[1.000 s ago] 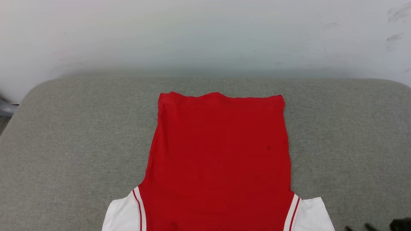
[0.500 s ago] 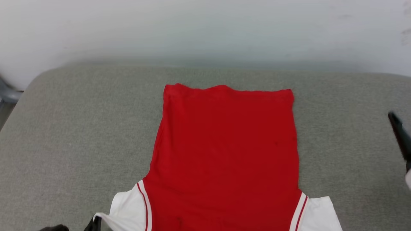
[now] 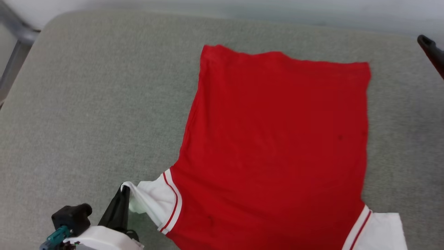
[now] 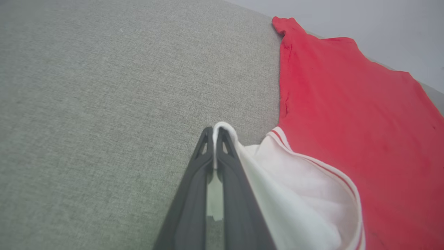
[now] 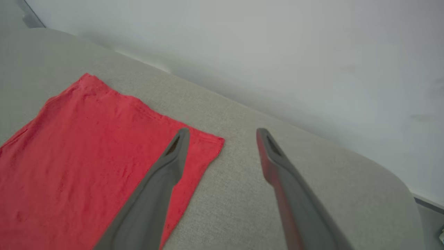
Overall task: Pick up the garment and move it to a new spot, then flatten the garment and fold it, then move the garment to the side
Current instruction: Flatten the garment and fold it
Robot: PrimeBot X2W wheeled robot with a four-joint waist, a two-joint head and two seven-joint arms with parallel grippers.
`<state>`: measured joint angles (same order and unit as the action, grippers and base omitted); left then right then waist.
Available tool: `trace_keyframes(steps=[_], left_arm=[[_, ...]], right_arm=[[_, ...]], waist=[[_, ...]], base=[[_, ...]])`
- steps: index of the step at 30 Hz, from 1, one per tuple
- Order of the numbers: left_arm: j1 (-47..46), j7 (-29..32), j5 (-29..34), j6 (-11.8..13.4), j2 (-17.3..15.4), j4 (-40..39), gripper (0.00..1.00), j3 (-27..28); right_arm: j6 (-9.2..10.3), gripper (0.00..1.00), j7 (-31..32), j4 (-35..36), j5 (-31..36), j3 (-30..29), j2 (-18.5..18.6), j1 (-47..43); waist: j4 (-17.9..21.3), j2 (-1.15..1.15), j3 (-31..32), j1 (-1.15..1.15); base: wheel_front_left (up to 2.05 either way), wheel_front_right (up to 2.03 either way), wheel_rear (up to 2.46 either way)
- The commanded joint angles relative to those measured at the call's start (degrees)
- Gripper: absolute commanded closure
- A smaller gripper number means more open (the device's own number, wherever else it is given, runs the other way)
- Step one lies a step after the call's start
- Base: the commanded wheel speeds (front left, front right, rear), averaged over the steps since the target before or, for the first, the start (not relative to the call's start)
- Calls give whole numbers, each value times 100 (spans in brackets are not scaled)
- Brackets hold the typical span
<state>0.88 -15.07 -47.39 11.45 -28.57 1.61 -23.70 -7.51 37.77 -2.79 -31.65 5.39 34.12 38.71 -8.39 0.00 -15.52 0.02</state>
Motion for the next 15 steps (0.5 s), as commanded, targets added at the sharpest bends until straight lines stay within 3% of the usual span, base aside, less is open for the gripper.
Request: trace_keyframes(steps=[1, 8, 15], left_arm=[[-147, -14, 108, -79, 122, 14, 100, 66], [-494, -14, 477, -390, 591, 81, 100, 253], [-735, -14, 750, -657, 948, 216, 100, 437]], right_arm=[[5, 0, 512, -241, -86, 130, 35, 287], [4, 0, 2326, -851, -7, 379, 140, 1198], [4, 0, 3115, -1138, 269, 505, 175, 1641]], waist=[[-320, 0, -427, -2], [-645, 0, -1081, -2], [-871, 0, -1534, -2]], base=[[0, 0, 0], [0, 0, 0], [0, 0, 0]])
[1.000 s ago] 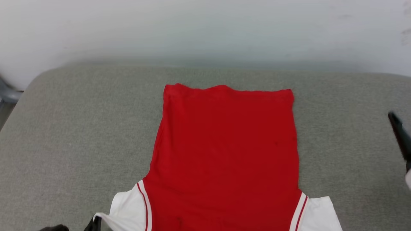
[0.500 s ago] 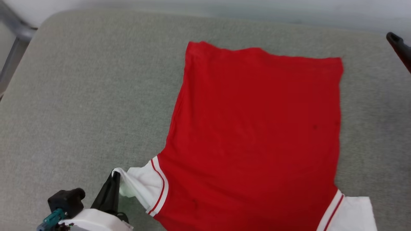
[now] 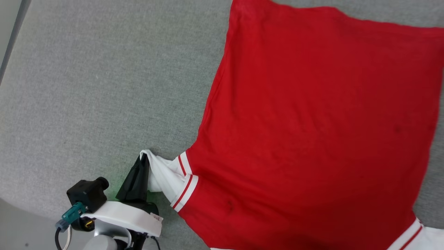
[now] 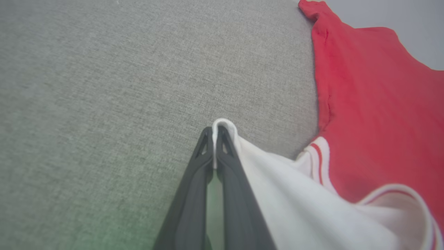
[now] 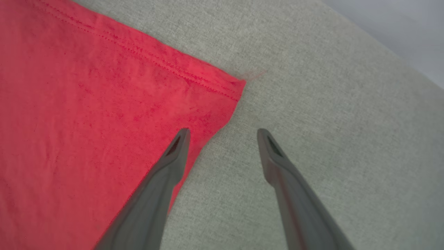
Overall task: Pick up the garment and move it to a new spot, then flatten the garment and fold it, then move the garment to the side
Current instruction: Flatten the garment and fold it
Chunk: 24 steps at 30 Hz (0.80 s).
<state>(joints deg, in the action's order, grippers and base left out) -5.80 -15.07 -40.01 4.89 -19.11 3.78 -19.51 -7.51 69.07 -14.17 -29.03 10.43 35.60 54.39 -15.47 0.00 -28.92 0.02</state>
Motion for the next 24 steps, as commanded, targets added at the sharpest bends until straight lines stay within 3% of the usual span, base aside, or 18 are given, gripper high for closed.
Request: trace_keyframes(steps=[1, 7, 17, 18, 19, 24], left_arm=[[-133, -14, 90, -96, 114, 42, 100, 82], [-296, 3, 334, -387, 439, 223, 100, 215], [-429, 26, 610, -711, 790, 522, 100, 425], [-446, 27, 629, -741, 813, 549, 100, 457], [-460, 27, 656, -757, 836, 563, 100, 491], [-392, 25, 757, -848, 889, 671, 100, 634]], right_arm=[[4, 0, 74, -80, 104, -30, 38, 181], [4, 0, 228, -286, 277, -74, 16, 76], [4, 0, 378, -362, 106, 214, 327, -742], [4, 75, 328, -357, 95, 201, 353, -765], [4, 100, 278, -361, 77, 169, 361, -764], [5, 100, -33, -321, 56, 136, 365, -642]], waist=[[-231, 0, -333, -2], [-397, 0, -670, -2], [-484, 0, -822, -2], [-480, 0, -818, -2], [-474, 0, -803, -2], [-348, 0, -628, -2]], base=[[0, 0, 0], [0, 0, 0], [0, 0, 0], [0, 0, 0], [0, 0, 0], [0, 0, 0]])
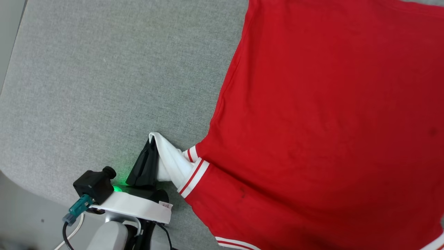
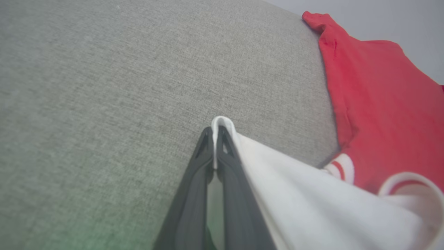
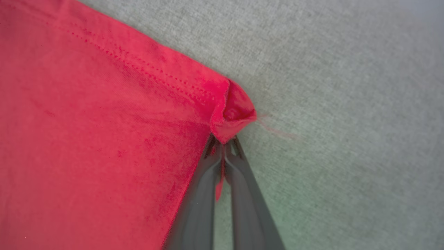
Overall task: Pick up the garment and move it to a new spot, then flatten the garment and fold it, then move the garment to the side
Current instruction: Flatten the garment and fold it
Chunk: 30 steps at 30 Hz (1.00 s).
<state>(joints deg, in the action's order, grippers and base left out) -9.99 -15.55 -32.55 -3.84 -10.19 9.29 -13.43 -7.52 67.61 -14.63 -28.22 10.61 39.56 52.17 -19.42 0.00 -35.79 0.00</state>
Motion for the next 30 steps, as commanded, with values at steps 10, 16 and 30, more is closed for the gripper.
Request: trace_keyframes(steps=[10, 16, 30], left_arm=[[286, 49, 172, -49, -48, 254, 100, 260], [553, 58, 187, 28, -159, 255, 100, 360], [1190, 257, 69, 271, -381, 2, 100, 501]], right_arm=[[6, 100, -971, -255, -397, 45, -184, -330], [6, 100, -1459, -24, -703, 263, 41, -905], [6, 100, -2317, 674, -1361, 193, 608, -3274]], waist=[[407, 0, 914, 0], [721, 0, 1490, 0], [1369, 0, 2375, 0]], base=[[0, 0, 0], [0, 0, 0], [0, 0, 0]])
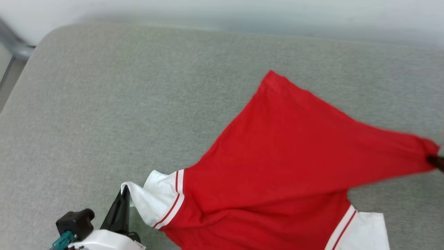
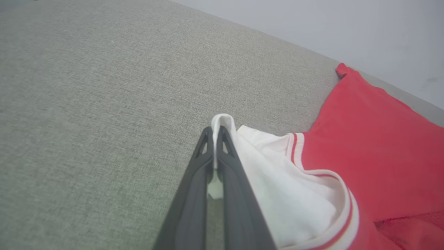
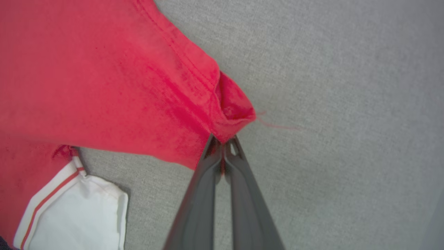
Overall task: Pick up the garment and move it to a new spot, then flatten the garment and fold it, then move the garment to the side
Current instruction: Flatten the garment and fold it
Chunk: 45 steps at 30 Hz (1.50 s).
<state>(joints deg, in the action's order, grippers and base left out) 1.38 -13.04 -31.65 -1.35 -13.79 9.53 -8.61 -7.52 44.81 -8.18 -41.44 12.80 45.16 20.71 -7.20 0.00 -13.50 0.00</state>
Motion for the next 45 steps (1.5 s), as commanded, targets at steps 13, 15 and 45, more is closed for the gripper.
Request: trace_keyframes(steps=[13, 15, 45], left_arm=[[446, 104, -107, 167, -155, -198, 100, 105], [471, 106, -122, 179, -165, -206, 100, 109], [432, 90, -100, 259, -209, -317, 100, -21]], right_arm=[[6, 100, -439, 416, -193, -727, -359, -2408], [6, 100, -422, 429, -188, -804, -456, -2731], [6, 0, -1250, 1597, 443, -1880, -1186, -2417]], waist=[[483, 0, 468, 0], [494, 0, 486, 0], [420, 0, 545, 0]], base=[[0, 0, 0], [0, 0, 0], [0, 0, 0]])
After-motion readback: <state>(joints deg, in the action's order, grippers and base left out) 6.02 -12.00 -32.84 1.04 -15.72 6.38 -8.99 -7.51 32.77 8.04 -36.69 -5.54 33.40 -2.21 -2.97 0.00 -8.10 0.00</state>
